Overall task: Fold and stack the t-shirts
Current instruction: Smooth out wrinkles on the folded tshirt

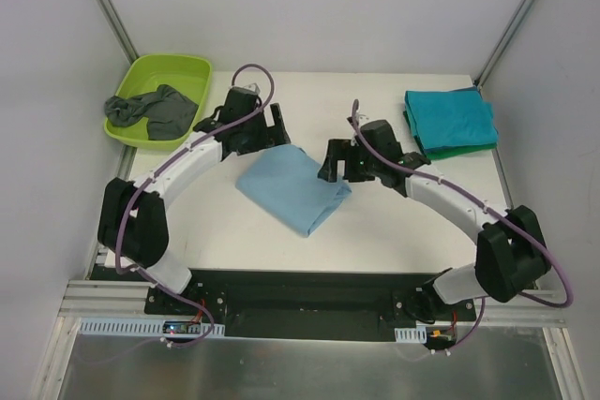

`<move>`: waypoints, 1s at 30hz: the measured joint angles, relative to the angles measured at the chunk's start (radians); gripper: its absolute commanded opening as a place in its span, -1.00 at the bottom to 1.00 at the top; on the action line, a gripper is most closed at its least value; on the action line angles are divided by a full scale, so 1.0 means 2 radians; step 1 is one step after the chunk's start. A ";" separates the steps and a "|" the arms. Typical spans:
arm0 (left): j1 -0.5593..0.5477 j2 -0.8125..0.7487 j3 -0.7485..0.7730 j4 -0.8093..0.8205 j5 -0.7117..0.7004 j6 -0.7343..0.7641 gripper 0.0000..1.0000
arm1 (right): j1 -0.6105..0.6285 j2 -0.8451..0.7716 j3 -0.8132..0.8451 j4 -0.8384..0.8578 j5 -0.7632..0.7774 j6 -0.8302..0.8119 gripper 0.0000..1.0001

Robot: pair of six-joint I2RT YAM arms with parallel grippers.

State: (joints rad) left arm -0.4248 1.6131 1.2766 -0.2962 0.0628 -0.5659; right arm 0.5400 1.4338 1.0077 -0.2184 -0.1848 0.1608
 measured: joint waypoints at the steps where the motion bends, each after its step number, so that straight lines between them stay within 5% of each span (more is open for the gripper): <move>1: 0.000 -0.007 -0.008 0.001 0.007 0.000 0.98 | 0.012 -0.001 -0.004 0.013 -0.006 0.009 0.93; 7: 0.000 0.025 -0.025 0.015 0.040 -0.011 0.98 | 0.063 0.049 -0.007 0.063 -0.015 0.051 0.93; 18: 0.000 0.067 -0.097 0.030 0.053 -0.024 0.98 | 0.039 0.170 0.033 0.043 0.027 0.036 0.93; 23: -0.017 0.028 -0.145 0.055 0.058 -0.051 0.98 | 0.021 0.196 0.078 0.017 0.056 -0.008 0.93; 30: -0.116 -0.072 -0.213 0.038 0.057 -0.086 0.98 | 0.012 0.141 0.083 -0.029 0.136 -0.068 0.93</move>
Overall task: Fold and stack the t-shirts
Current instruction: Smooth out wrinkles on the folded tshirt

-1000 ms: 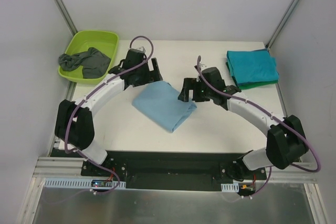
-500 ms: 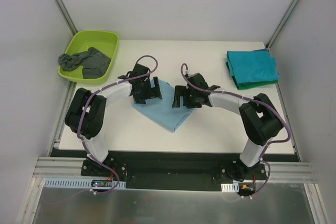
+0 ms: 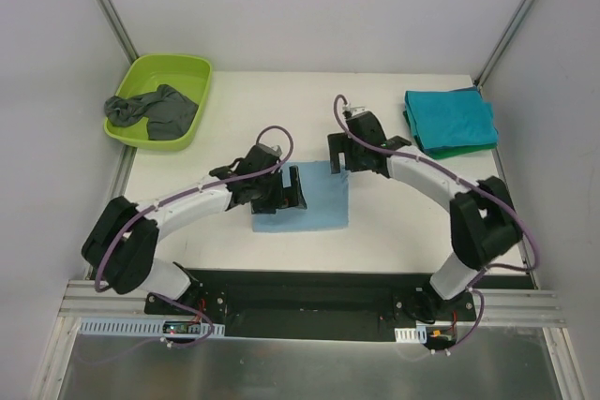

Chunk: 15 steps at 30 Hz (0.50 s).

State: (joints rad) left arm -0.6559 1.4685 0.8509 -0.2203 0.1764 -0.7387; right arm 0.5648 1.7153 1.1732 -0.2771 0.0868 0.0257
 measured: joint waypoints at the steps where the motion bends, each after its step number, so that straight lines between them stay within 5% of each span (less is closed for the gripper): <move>1: -0.003 -0.011 0.000 -0.003 -0.002 0.000 0.98 | 0.000 -0.022 -0.005 -0.001 0.018 -0.002 0.93; 6: 0.011 -0.039 0.011 -0.001 -0.032 0.014 0.98 | -0.011 -0.119 -0.045 0.001 0.066 0.033 0.93; 15: 0.073 0.065 0.070 0.008 -0.039 0.046 0.98 | -0.049 -0.097 -0.113 0.030 -0.059 0.095 0.93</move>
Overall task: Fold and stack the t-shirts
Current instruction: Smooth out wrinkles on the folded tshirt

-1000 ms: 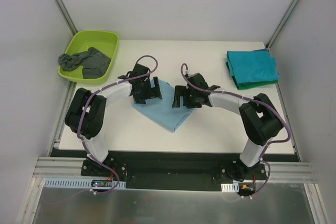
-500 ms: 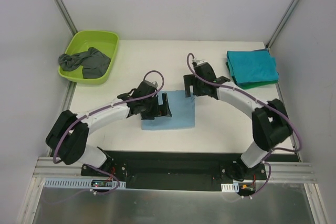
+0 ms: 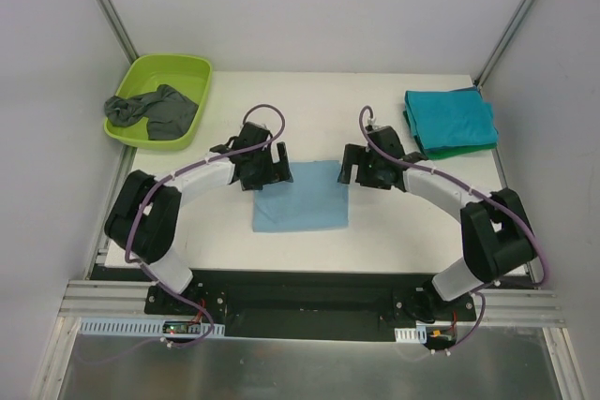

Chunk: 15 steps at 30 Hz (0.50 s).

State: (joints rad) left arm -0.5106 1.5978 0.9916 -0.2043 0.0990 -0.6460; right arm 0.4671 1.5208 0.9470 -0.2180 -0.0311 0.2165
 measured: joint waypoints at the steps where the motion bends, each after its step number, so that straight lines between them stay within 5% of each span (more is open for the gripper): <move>1: 0.006 0.013 0.003 0.001 0.001 0.002 0.98 | 0.002 0.007 -0.001 0.002 -0.008 0.005 0.93; 15: 0.017 0.042 0.005 0.017 0.014 0.020 0.98 | 0.083 0.096 0.043 -0.021 0.041 0.037 0.90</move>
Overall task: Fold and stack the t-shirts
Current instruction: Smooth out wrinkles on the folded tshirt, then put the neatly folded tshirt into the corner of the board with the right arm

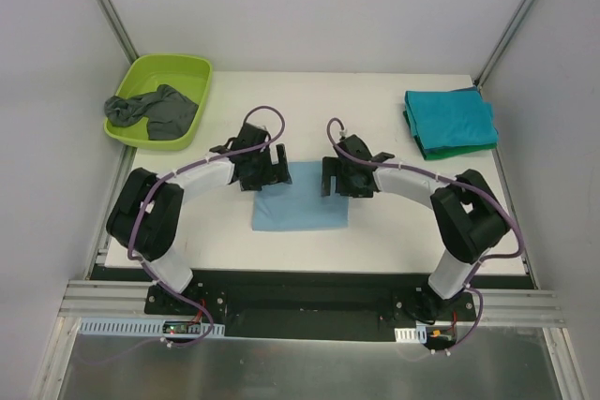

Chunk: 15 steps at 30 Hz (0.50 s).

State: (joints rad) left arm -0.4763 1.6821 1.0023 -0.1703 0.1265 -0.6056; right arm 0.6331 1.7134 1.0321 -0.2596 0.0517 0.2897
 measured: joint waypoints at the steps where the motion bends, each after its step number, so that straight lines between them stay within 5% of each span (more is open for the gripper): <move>1: 0.000 -0.010 -0.007 -0.001 0.000 0.000 0.98 | 0.004 0.003 0.003 -0.006 0.010 0.004 0.86; 12: -0.001 -0.156 -0.038 -0.016 -0.064 0.009 0.98 | 0.049 0.059 0.066 -0.059 0.073 0.029 0.45; 13: -0.001 -0.170 -0.047 -0.017 -0.070 0.009 0.98 | 0.052 0.065 0.073 -0.060 0.075 0.029 0.33; 15: -0.001 -0.197 -0.065 -0.024 -0.082 0.009 0.98 | 0.058 0.074 0.083 -0.059 0.076 0.029 -0.26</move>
State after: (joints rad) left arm -0.4782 1.2881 0.8726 -0.2180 -0.0380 -0.5873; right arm 0.7494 1.8606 1.1976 -0.3775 0.2043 0.3470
